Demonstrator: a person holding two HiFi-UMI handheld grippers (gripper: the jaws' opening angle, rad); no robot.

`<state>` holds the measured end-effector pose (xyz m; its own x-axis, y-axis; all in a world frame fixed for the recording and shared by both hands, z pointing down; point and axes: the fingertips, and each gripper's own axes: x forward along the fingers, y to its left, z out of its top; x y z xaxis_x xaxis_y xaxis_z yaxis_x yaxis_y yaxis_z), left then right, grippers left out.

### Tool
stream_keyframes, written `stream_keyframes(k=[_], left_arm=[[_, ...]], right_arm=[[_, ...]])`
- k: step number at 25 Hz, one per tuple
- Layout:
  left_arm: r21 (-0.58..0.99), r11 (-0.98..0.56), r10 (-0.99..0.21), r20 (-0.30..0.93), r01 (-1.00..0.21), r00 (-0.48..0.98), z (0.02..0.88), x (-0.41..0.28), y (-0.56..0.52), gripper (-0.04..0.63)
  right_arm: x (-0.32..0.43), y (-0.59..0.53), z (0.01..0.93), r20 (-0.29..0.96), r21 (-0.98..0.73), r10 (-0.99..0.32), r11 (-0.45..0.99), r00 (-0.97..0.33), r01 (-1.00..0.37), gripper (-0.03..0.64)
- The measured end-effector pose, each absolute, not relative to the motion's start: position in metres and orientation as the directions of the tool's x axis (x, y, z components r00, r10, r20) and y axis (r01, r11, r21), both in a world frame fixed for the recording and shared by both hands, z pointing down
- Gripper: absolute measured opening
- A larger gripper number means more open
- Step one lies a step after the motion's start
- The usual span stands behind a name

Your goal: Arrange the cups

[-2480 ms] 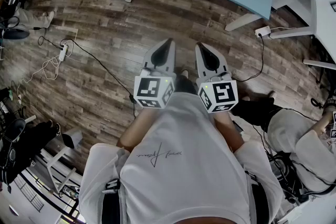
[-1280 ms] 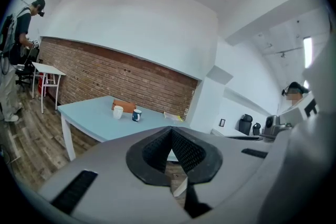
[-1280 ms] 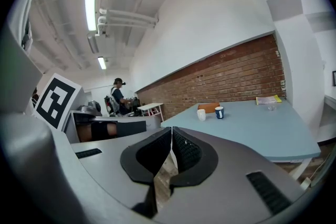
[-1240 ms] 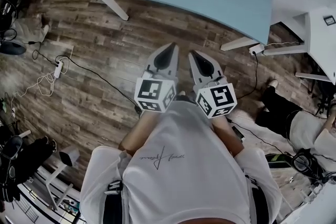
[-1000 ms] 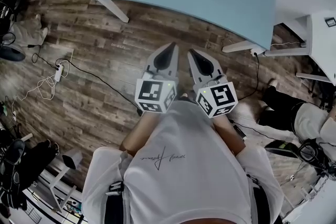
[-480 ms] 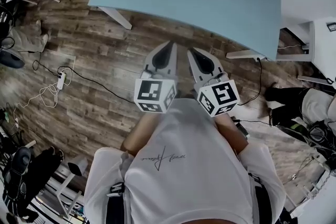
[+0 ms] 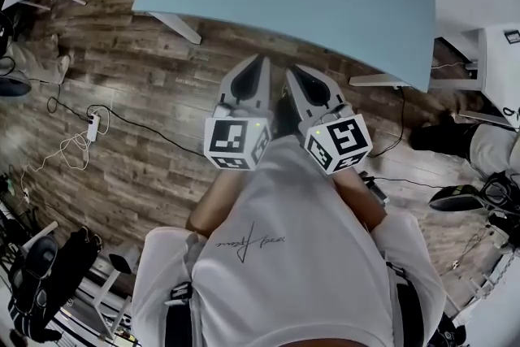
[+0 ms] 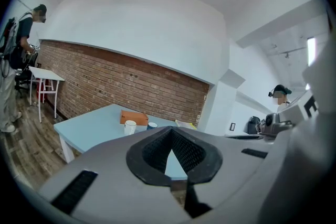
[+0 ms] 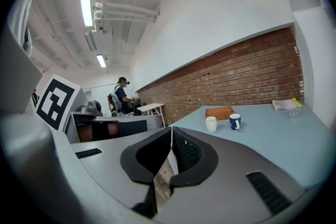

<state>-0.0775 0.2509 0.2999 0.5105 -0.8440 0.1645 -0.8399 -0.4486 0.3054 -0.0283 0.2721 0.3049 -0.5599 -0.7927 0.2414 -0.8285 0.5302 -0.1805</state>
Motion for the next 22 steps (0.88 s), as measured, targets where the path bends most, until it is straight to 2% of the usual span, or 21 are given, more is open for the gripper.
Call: stream_keyframes(k=[22], left_arm=[[0.318,-0.462,-0.809,0.231,-0.828,0.54,0.317,-0.035,0.156,0.006]], right_arm=[[0.006,0.175,0.318,0.269,-0.239,-0.778,0.517,-0.568,-0.822,0.021]])
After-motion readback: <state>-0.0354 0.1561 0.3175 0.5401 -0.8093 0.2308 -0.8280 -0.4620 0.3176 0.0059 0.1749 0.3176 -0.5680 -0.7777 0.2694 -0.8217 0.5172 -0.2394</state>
